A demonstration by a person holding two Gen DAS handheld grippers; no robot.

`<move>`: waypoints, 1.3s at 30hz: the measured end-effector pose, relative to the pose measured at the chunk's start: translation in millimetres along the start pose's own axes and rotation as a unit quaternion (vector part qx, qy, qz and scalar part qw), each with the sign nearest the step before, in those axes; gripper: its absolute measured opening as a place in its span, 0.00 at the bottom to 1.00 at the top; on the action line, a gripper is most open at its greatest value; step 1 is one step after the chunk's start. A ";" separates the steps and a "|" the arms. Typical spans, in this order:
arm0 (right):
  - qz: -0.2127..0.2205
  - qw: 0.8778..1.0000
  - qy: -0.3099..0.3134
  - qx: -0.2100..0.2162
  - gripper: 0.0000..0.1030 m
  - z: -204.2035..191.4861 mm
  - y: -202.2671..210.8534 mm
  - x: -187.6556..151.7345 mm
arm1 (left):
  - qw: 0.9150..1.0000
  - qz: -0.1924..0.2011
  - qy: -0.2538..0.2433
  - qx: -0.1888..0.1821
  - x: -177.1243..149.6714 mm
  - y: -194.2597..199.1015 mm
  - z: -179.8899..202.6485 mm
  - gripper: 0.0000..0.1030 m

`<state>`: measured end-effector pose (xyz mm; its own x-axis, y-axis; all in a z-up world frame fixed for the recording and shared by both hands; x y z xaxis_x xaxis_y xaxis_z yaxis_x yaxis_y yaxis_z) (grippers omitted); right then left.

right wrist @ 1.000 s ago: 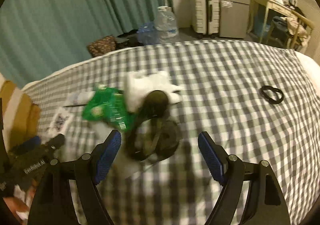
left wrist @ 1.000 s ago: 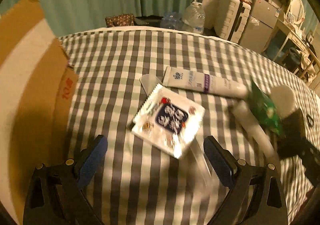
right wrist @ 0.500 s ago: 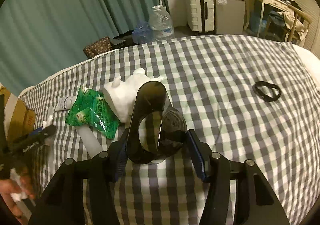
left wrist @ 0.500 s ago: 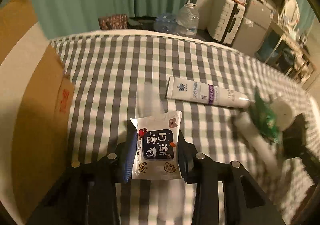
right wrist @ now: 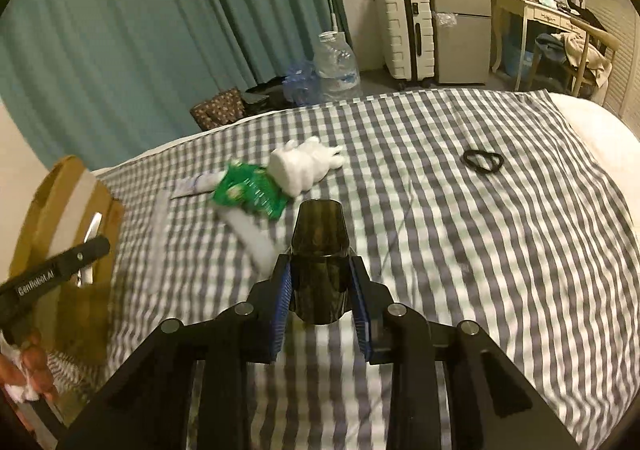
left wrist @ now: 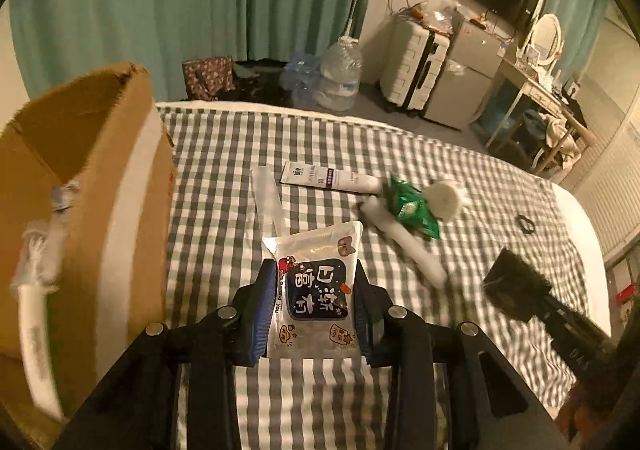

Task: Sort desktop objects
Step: 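Carry sticker sheet and black cup into the cardboard box and release both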

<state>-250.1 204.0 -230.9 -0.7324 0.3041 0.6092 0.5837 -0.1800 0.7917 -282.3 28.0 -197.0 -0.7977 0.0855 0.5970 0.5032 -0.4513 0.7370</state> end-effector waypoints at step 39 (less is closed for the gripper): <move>0.033 0.955 0.175 0.238 0.27 -337.2 148.8 11.1 | 0.993 0.044 0.052 0.101 4.2 162.7 -191.7 0.34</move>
<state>-289.4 -134.8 -90.9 -0.7124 -0.0400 0.7006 0.6646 0.2823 0.6919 -267.5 -215.5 -135.3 -0.7720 -0.0443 0.6341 0.6210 -0.2654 0.7375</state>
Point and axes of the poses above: each gripper's, at about its wrist camera, not at the fingertips, and y roughly against the way its jaws point, z to its right, x to its top, the point moved 6 cm from there along -y, roughly the way its jaws point, and after that the axes turned 14 degrees about -x, right-handed, at the moved point
